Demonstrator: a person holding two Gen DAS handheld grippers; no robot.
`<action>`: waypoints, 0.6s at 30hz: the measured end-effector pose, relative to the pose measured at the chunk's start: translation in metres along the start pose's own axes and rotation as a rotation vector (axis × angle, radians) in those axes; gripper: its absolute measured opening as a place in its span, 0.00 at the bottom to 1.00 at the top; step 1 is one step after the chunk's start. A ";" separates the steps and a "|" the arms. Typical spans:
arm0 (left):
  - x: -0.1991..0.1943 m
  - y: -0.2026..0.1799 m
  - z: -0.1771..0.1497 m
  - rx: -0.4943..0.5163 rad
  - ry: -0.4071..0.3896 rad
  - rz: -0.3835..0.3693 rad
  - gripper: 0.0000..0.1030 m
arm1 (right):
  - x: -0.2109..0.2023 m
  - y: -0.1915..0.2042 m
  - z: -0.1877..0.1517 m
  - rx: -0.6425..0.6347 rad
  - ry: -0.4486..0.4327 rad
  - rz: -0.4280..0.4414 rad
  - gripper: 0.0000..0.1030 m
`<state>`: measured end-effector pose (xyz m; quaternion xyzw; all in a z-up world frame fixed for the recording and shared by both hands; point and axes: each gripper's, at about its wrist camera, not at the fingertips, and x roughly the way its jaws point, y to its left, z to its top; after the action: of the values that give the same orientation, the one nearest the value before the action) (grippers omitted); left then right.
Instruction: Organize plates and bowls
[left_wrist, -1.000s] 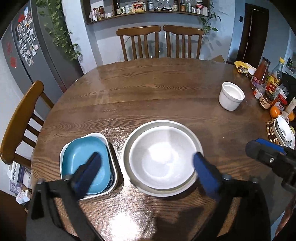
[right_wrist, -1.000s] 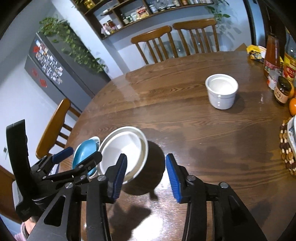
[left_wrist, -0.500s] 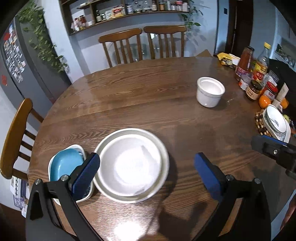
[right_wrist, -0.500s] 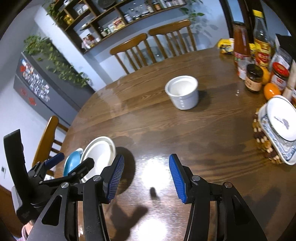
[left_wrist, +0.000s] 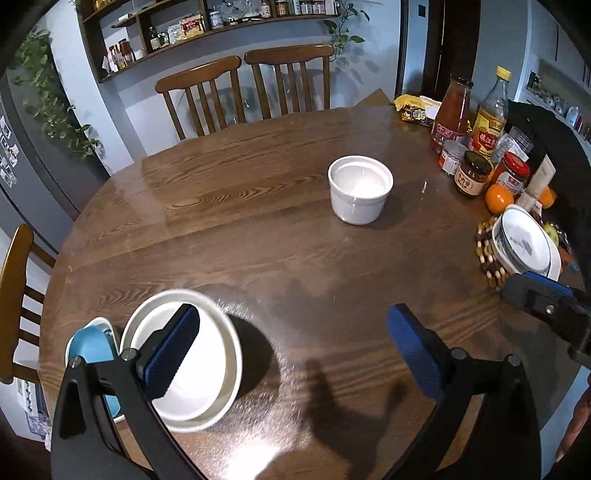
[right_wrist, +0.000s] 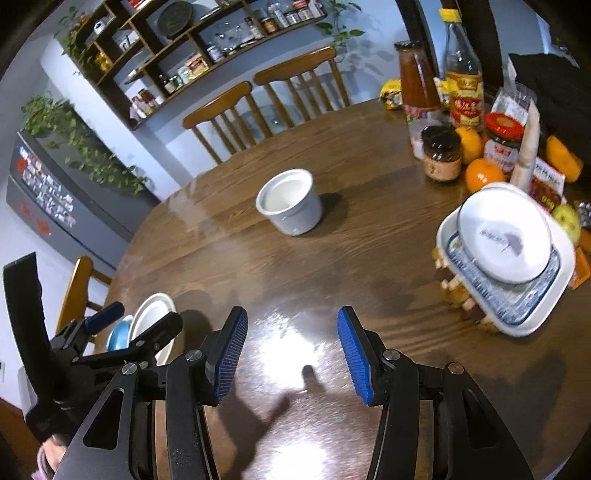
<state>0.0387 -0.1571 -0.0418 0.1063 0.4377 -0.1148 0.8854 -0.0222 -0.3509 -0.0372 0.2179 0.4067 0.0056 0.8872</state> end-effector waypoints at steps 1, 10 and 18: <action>0.002 0.000 0.005 -0.004 0.003 -0.006 0.99 | -0.001 -0.001 0.005 -0.008 -0.004 -0.007 0.50; 0.024 -0.002 0.071 -0.061 0.023 -0.003 0.99 | 0.012 -0.003 0.054 -0.045 -0.011 -0.038 0.50; 0.075 0.000 0.104 -0.110 0.110 -0.004 0.99 | 0.057 -0.005 0.096 -0.033 0.048 -0.059 0.50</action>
<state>0.1610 -0.1954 -0.0394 0.0629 0.4914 -0.0867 0.8643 0.0851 -0.3812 -0.0247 0.1909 0.4342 -0.0089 0.8803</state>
